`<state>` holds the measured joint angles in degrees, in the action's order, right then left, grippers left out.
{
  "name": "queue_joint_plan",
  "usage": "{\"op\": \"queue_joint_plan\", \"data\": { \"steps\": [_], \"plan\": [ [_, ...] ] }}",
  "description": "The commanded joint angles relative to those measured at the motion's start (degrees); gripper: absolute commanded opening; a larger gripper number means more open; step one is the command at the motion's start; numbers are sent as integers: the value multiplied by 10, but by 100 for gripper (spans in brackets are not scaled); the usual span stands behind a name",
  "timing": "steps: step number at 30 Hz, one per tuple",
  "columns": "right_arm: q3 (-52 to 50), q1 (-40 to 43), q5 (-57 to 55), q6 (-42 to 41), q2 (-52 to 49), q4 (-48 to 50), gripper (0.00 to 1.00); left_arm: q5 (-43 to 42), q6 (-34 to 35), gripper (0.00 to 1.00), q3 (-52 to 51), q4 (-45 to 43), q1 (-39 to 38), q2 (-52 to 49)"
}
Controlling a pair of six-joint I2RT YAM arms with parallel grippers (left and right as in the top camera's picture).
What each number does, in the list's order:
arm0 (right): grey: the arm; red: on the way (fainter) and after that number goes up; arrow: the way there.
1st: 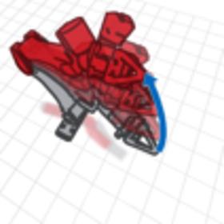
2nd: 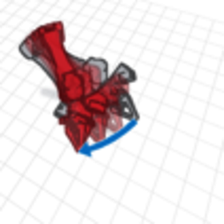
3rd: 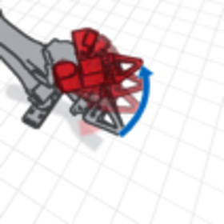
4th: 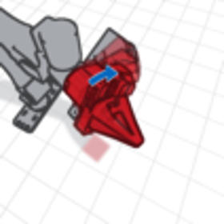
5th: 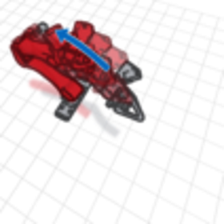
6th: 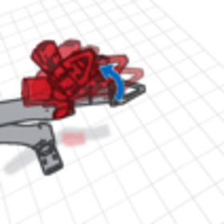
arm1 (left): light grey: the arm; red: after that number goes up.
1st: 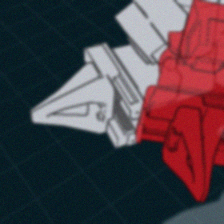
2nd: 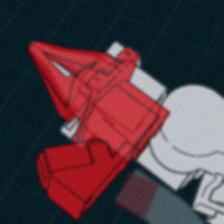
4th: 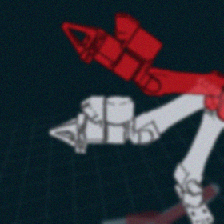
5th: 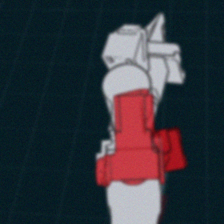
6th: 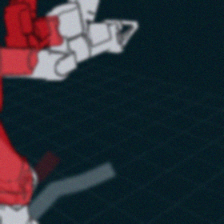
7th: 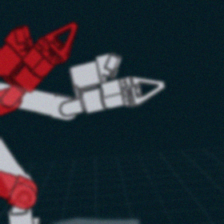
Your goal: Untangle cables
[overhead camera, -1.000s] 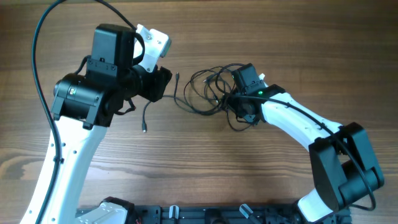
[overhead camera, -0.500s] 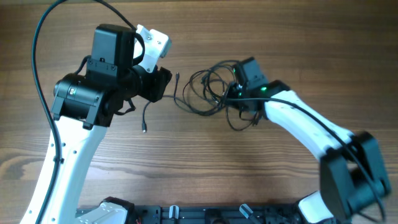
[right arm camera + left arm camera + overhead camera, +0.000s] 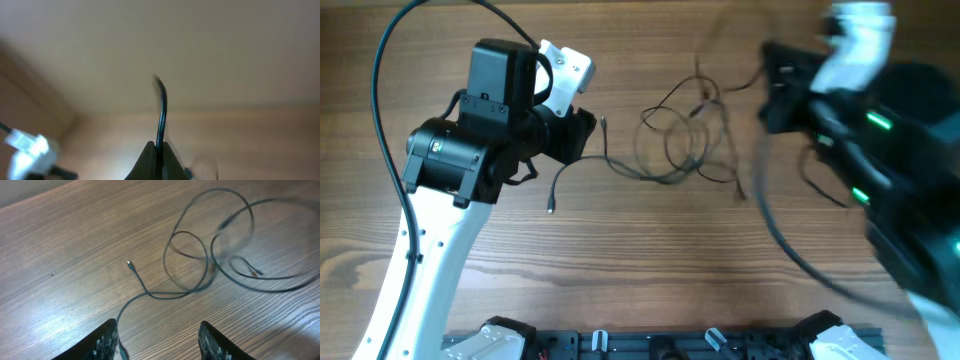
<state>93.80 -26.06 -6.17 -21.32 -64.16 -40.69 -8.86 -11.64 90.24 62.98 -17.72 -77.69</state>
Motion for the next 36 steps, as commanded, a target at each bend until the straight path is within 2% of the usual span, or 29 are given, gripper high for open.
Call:
{"op": "queue_joint_plan", "data": {
  "steps": [1, 6, 9, 11, 16, 20, 23, 27, 33, 36],
  "plan": [
    [22, -1, -97, 18, 40, 2, 4, -6, 5, 54, 0, -1, 2, 5],
    [22, -1, -132, 18, 67, 9, 4, -17, 5, 55, 0, -1, 2, 5],
    [22, -1, -120, 18, 62, 13, 4, -89, -22, 54, 0, 2, 2, 3],
    [22, -1, -89, 28, 59, 28, 4, -160, -61, 54, 0, 12, 2, -1],
    [22, -1, 116, 84, 51, 118, 4, -267, -151, 53, 0, 46, -3, -23],
    [28, -1, 213, 93, 53, 176, 4, -276, -200, 53, 0, 70, -21, -52],
    [59, -1, 215, 110, 53, 181, 4, -275, -227, 53, 0, 87, -38, -89],
    [116, -1, 73, 155, 53, 149, 4, -276, -226, 53, 0, 91, -59, -137],
    [151, -1, -312, 229, 53, 98, 4, -275, -227, 56, 0, 88, -82, -165],
    [151, -1, -457, 311, 52, 118, 4, -270, -226, 56, 0, 80, -84, -165]
  ]
}}
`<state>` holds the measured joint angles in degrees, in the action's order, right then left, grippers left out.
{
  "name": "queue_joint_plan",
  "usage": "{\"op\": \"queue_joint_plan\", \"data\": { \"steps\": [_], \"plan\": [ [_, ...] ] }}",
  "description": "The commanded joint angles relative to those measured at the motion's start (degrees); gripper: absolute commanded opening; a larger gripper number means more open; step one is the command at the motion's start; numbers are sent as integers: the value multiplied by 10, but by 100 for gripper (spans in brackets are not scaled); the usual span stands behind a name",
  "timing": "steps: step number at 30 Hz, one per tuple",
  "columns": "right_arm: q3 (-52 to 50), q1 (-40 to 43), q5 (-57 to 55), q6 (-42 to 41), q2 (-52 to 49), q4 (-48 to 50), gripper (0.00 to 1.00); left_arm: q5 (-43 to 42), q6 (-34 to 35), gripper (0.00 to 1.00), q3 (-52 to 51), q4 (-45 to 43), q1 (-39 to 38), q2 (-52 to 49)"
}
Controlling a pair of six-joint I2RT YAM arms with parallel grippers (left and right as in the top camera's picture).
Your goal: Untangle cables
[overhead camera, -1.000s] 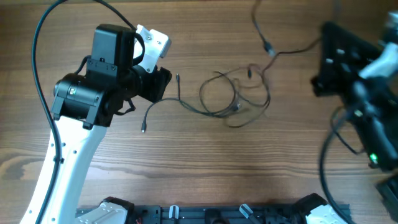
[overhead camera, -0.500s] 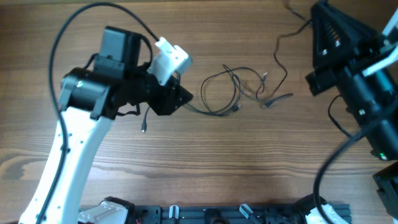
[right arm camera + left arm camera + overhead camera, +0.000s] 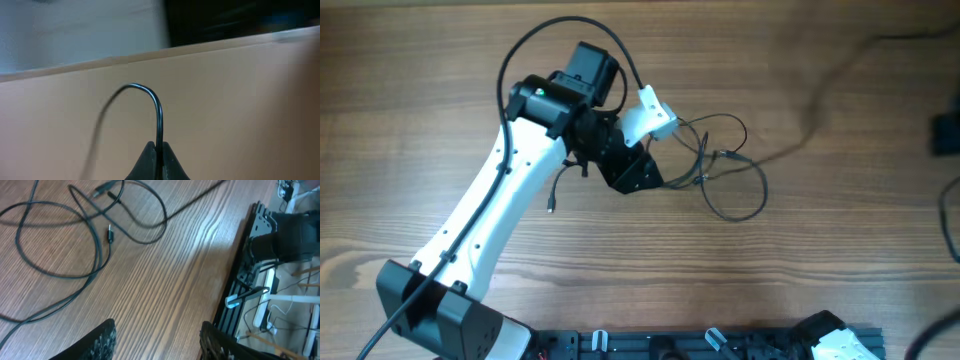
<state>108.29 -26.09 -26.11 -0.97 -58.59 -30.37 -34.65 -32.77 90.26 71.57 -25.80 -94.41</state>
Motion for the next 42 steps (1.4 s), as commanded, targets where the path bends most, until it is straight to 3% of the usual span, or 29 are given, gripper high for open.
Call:
{"op": "queue_joint_plan", "data": {
  "steps": [1, 7, 10, 16, 20, 23, 32, 36, 42],
  "plan": [
    [6, -1, -308, 157, -5, 41, 4, -13, -15, 56, 0, -8, -3, 2],
    [6, 10, -401, 407, -10, 226, 4, -2, -15, 56, 0, -10, -3, 2],
    [6, 34, -401, 417, -10, 245, 4, -2, -15, 56, 0, -15, -3, 2],
    [6, 116, -398, 379, -37, 189, 4, -2, -15, 56, 0, -14, -3, 2],
    [6, 189, -393, 341, -88, 126, 4, -2, -13, 56, 0, -14, -3, 2],
    [5, 238, -359, 243, -125, 62, 4, -2, -13, 56, 0, -11, -3, 2],
    [6, 425, -7, 22, -226, -87, 4, -2, -13, 56, 0, -3, -3, 2],
    [6, 562, 194, -49, -278, -92, 4, -2, -13, 56, 0, -3, -3, 2],
    [6, 705, 368, -130, -339, -59, 4, -2, -13, 56, 0, -2, -3, 2]
  ]
}}
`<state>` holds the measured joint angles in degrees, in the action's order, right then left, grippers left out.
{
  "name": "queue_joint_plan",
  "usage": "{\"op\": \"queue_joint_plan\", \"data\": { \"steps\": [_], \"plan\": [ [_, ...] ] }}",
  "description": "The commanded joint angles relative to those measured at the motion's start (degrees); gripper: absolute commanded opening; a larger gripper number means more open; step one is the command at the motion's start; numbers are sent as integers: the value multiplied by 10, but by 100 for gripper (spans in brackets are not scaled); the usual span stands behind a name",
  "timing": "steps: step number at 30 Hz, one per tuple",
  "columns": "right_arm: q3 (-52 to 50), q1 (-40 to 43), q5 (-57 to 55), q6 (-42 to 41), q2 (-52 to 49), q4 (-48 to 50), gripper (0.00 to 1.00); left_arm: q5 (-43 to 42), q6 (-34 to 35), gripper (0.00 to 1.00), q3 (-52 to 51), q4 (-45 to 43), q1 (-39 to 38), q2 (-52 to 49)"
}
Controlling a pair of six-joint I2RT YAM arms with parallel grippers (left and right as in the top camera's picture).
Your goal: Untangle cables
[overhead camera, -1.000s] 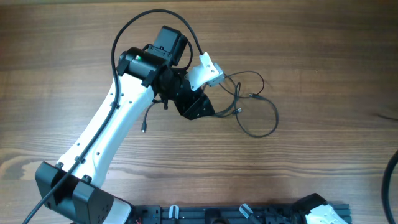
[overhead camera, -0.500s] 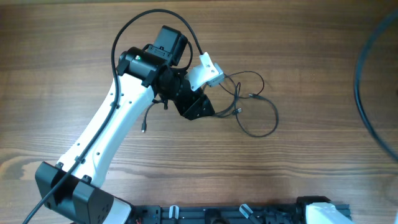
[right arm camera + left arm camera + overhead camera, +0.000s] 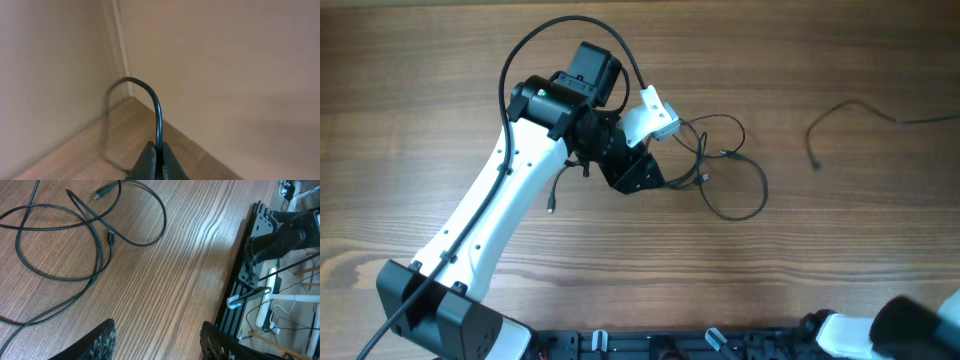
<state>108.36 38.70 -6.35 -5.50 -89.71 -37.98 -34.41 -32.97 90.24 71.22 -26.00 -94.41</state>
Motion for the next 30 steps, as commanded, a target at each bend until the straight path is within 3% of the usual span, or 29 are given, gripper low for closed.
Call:
{"op": "queue_joint_plan", "data": {
  "steps": [1, 5, 10, 14, 19, 20, 21, 22, 23, 30],
  "plan": [
    [5, 72, 182, -92, -35, 24, 4, -5, -11, 56, 0, 2, -1, 2],
    [5, 104, 172, -98, -57, 30, 4, -5, -11, 56, 0, 1, -1, 2],
    [5, 130, 60, -112, -86, 1, 4, -5, -11, 57, 0, 2, -1, 2],
    [5, 164, -29, -175, -127, -66, 4, -5, -11, 57, 0, -2, -1, 2],
    [5, 189, 40, -200, -191, -137, 4, -5, -11, 57, 0, -6, -1, 2],
    [5, 191, 62, -200, -206, -152, 10, -5, -11, 57, 0, -7, -1, 2],
    [5, 191, 81, -199, -221, -167, 41, -5, -11, 57, 0, -7, -1, 2],
    [5, 191, 97, -197, -236, -183, 90, -5, -11, 57, 0, -7, -2, 2],
    [5, 190, 113, -188, -250, -199, 100, -6, -11, 57, 0, -7, -2, 2],
    [5, 151, 217, -165, -286, -296, 100, -7, -11, 57, 0, -8, -2, 2]
  ]
}}
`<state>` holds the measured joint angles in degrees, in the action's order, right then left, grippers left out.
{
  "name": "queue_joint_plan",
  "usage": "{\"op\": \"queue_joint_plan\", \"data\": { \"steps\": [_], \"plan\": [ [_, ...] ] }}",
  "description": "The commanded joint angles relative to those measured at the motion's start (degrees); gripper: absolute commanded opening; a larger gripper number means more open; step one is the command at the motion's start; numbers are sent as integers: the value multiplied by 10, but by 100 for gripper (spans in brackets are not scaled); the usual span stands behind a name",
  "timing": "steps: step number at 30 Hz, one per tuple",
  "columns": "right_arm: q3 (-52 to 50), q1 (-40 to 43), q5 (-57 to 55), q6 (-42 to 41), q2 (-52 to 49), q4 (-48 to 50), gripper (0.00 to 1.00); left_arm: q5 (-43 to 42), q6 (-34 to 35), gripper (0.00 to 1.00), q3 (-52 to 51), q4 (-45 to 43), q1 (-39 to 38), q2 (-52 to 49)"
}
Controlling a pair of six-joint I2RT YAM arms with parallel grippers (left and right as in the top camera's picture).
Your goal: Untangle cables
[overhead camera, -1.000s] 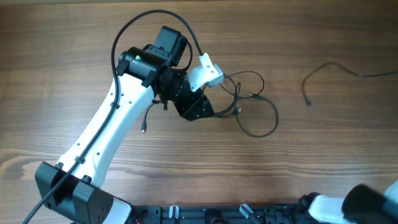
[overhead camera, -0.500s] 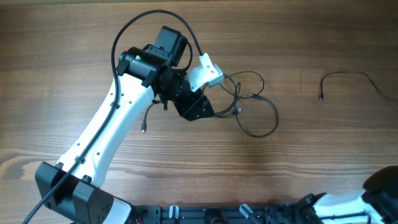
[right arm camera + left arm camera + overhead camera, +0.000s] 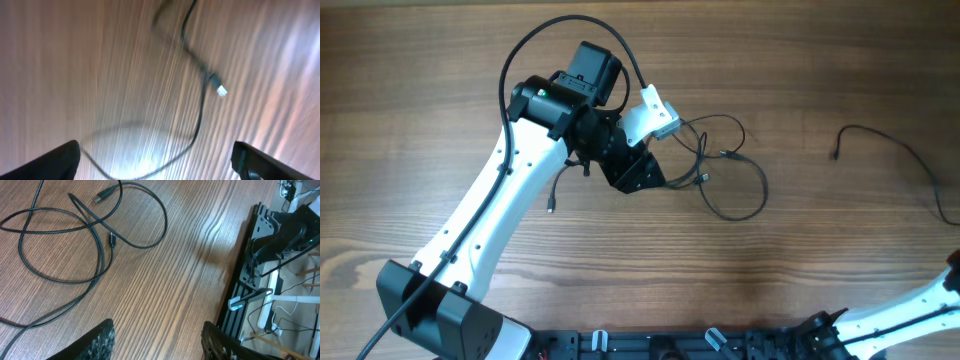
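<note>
A loose tangle of thin black cables lies mid-table; the left wrist view shows its loops and a small plug. My left gripper hovers at the tangle's left edge, open, with nothing between its fingers. One separate black cable lies apart at the far right. Seen from the right wrist, that cable with its white plug rests on the wood below my right gripper, which is wide open and empty.
The left arm reaches diagonally from the front left, its own supply cable arching above it. A black rail with fittings runs along the front edge, also visible as the rail. A white link of the right arm shows front right.
My right gripper was shut on a black cable and facing a wall; now it is open over the table and the cable lies on the wood. The left arm has not moved.
At first my left gripper was left of the tangle and my right gripper was shut on a cable at its right side. Then the left arm stood at the tangle and that cable stretched far right. It then lay apart, and is now let go.
</note>
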<state>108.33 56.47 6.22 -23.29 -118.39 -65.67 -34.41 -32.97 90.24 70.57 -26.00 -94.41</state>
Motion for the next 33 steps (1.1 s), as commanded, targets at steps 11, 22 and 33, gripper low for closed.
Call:
{"op": "queue_joint_plan", "data": {
  "steps": [11, 22, 33],
  "plan": [
    [-7, -219, -7, 173, 2, -62, 100, -7, -11, 57, 0, -3, -2, 2],
    [-21, -264, -199, 316, 2, 6, 99, -7, -11, 58, 0, -1, -2, 2],
    [-41, -224, -136, 353, -34, 35, 99, -7, -11, 58, 0, -5, -2, 2]
  ]
}}
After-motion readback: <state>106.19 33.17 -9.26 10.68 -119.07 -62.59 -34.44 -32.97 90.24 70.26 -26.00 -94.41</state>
